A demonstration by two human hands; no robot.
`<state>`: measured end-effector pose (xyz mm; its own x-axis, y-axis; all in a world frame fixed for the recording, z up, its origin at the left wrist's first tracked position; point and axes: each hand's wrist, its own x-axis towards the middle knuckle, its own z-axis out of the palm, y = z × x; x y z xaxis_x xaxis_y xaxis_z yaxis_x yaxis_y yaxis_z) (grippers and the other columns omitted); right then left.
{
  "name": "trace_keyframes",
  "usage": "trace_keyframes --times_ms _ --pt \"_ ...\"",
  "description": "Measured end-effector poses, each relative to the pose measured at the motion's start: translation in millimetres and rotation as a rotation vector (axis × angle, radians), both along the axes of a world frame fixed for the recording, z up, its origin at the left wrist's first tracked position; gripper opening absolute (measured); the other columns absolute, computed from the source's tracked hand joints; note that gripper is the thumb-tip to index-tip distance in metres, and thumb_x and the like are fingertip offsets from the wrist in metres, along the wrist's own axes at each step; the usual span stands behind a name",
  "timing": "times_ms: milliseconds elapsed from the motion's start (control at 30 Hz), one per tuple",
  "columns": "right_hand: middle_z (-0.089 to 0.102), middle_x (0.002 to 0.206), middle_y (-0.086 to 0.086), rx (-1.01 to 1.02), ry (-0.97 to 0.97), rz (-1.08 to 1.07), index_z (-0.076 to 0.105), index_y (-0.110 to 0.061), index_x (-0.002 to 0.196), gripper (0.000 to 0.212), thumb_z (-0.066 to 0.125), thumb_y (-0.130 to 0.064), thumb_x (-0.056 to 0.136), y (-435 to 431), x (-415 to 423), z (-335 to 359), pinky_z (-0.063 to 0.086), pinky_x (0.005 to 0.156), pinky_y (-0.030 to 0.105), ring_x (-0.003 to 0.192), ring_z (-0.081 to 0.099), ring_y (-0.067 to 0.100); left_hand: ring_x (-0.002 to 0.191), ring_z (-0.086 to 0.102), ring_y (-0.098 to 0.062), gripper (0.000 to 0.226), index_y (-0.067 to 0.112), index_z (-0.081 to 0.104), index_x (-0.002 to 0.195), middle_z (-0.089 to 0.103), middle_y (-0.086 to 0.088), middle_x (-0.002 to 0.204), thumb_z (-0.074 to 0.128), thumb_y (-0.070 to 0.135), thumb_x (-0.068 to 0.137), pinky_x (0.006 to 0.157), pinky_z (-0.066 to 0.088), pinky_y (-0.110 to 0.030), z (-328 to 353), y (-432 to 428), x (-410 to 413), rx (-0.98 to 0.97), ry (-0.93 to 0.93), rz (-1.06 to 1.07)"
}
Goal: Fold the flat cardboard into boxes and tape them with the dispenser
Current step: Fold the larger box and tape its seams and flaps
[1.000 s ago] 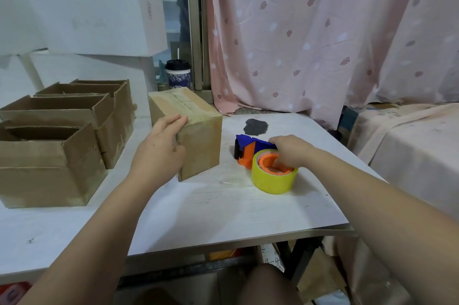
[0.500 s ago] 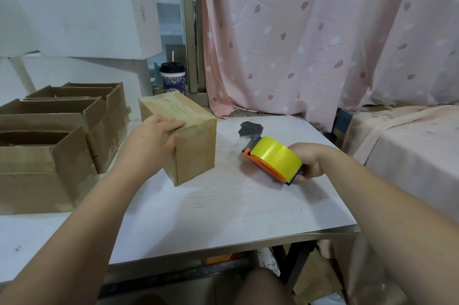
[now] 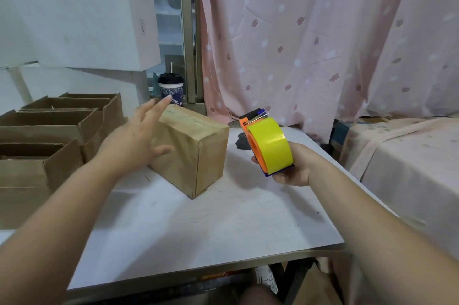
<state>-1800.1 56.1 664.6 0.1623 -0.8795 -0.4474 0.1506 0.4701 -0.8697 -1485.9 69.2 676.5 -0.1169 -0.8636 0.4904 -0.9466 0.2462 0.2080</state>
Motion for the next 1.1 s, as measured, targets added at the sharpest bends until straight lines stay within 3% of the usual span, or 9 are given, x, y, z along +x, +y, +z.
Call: trace_keyframes --times_ms 67,167,300,433,567,733,833,933,1100 --pt "0.06 0.13 0.016 0.006 -0.076 -0.057 0.062 -0.007 0.124 0.033 0.051 -0.017 0.095 5 7 2 0.047 0.059 0.027 0.094 0.059 0.022 0.114 0.055 -0.031 0.104 0.051 -0.009 0.143 0.023 -0.004 0.154 0.066 0.06 0.071 0.083 0.049 -0.043 3 -9 11 0.138 -0.069 0.028" --pt "0.059 0.124 0.016 -0.014 -0.206 -0.062 0.051 -0.009 0.137 0.044 0.054 -0.017 0.094 10 21 7 0.044 0.062 0.026 0.1 0.052 0.024 0.107 0.059 -0.025 0.076 0.037 0.011 0.147 0.027 0.0 0.151 0.052 0.056 0.086 0.081 0.05 -0.037 -2 -15 10 0.179 -0.192 0.061" --pt "0.055 0.109 0.01 -0.084 -0.295 -0.033 0.057 -0.018 0.117 0.025 0.053 -0.014 0.093 15 39 20 0.046 0.056 0.022 0.09 0.054 0.022 0.086 0.062 -0.025 0.046 0.028 0.039 0.135 0.031 0.001 0.136 0.045 0.043 0.093 0.065 0.054 -0.036 -10 -18 2 0.022 -0.305 0.055" --pt "0.066 0.1 0.01 -0.257 -0.253 -0.043 0.063 -0.011 0.117 0.029 0.059 -0.012 0.089 18 50 27 0.05 0.055 0.024 0.076 0.062 0.018 0.099 0.06 -0.029 0.038 0.031 0.036 0.13 0.025 -0.005 0.147 0.044 0.042 0.095 0.074 0.053 -0.038 -14 -18 -5 0.119 -0.177 -0.008" --pt "0.068 0.09 0.011 -0.345 -0.27 -0.081 0.065 -0.006 0.115 0.028 0.061 -0.008 0.088 17 52 32 0.052 0.063 0.028 0.071 0.063 0.019 0.081 0.061 -0.025 0.036 0.03 0.035 0.128 0.042 -0.001 0.126 0.026 0.048 0.098 0.054 0.043 -0.03 -8 -1 -25 0.017 -0.366 0.108" --pt "0.07 0.08 0.006 -0.446 -0.266 -0.086 0.068 -0.01 0.104 0.019 0.063 -0.008 0.086 12 58 34 0.052 0.053 0.025 0.068 0.066 0.018 0.03 0.045 -0.021 0.041 0.007 0.058 0.059 0.052 -0.009 0.058 0.078 0.041 0.069 0.041 0.026 -0.018 -4 36 -68 -0.37 -0.42 0.112" --pt "0.071 0.073 0.002 -0.466 -0.208 -0.131 0.068 -0.013 0.099 0.012 0.067 -0.015 0.087 4 69 34 0.052 0.053 0.024 0.061 0.067 0.013 0.048 0.057 -0.027 0.028 0.011 0.063 0.065 0.055 -0.006 0.065 0.061 0.028 0.087 0.043 0.034 -0.021 -2 40 -85 -0.314 -0.4 0.058" --pt "0.071 0.099 0.009 -0.447 -0.052 -0.179 0.066 -0.015 0.114 0.034 0.073 -0.027 0.084 -12 84 30 0.058 0.071 0.036 0.087 0.068 0.024 0.085 0.061 -0.024 0.031 0.023 0.065 0.102 0.051 0.001 0.107 0.037 0.037 0.098 0.057 0.035 -0.027 4 28 -80 -0.13 -0.23 0.138" --pt "0.068 0.109 0.014 -0.468 0.09 -0.2 0.063 -0.009 0.118 0.047 0.074 -0.037 0.081 -35 106 34 0.051 0.094 0.048 0.101 0.064 0.033 0.124 0.045 -0.019 0.03 0.034 0.059 0.123 0.049 0.003 0.12 0.048 0.034 0.096 0.089 0.038 -0.024 18 1 -30 0.185 0.047 -0.064"
